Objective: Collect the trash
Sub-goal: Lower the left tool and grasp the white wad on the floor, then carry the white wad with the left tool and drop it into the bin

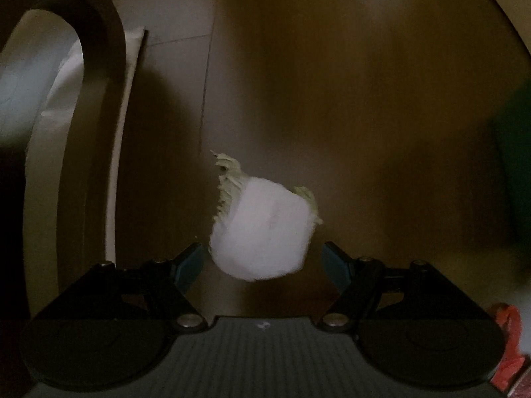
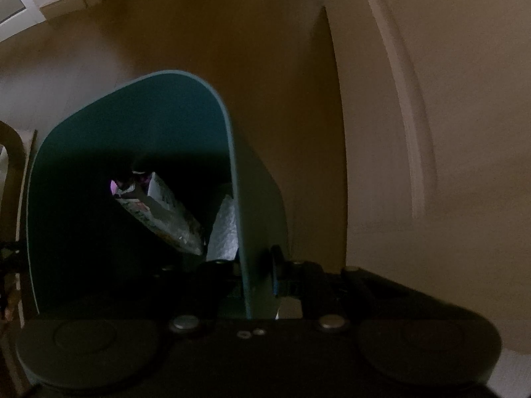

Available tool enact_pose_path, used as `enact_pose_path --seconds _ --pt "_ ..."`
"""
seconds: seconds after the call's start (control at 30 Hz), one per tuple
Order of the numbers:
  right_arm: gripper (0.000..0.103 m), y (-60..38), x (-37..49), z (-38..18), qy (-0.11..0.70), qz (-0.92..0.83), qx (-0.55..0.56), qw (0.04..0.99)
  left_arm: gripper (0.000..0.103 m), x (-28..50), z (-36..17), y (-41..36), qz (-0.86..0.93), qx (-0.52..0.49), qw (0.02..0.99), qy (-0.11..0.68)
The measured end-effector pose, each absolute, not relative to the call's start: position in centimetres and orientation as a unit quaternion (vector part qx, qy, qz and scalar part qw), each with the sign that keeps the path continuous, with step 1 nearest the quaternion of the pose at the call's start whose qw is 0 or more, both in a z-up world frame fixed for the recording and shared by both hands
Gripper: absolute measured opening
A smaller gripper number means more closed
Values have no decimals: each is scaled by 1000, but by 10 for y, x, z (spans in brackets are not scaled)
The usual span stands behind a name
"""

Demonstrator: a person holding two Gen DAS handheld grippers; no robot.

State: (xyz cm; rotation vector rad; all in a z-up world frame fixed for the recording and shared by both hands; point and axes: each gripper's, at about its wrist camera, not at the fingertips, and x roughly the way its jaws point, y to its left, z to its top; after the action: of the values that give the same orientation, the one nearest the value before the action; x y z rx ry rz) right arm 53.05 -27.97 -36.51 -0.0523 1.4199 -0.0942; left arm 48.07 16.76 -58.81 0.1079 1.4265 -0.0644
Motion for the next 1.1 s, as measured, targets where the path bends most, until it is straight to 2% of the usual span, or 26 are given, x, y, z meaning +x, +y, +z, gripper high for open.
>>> enact_pose_path --seconds 0.33,0.4,0.47,0.6,0.73,0.87,1.1 --pt "12 -280 538 -365 653 -42 -24 756 78 482 -627 164 -67 66 738 668" --pt "12 -280 539 -365 653 -44 -25 756 84 482 -632 162 -71 68 733 673" --pt "12 -278 532 -364 651 -44 -27 757 96 483 -633 162 -65 69 733 673" --pt "12 -276 529 -363 651 -42 -30 757 98 486 -633 165 -51 49 738 671" --pt "12 -278 529 -364 652 -44 -27 757 92 483 -629 167 -38 34 745 665" --pt "12 -278 530 -362 651 -47 -23 757 73 476 -623 167 -33 26 756 653" --pt "12 -279 528 -363 650 -49 -19 758 68 458 -615 157 4 14 754 657"
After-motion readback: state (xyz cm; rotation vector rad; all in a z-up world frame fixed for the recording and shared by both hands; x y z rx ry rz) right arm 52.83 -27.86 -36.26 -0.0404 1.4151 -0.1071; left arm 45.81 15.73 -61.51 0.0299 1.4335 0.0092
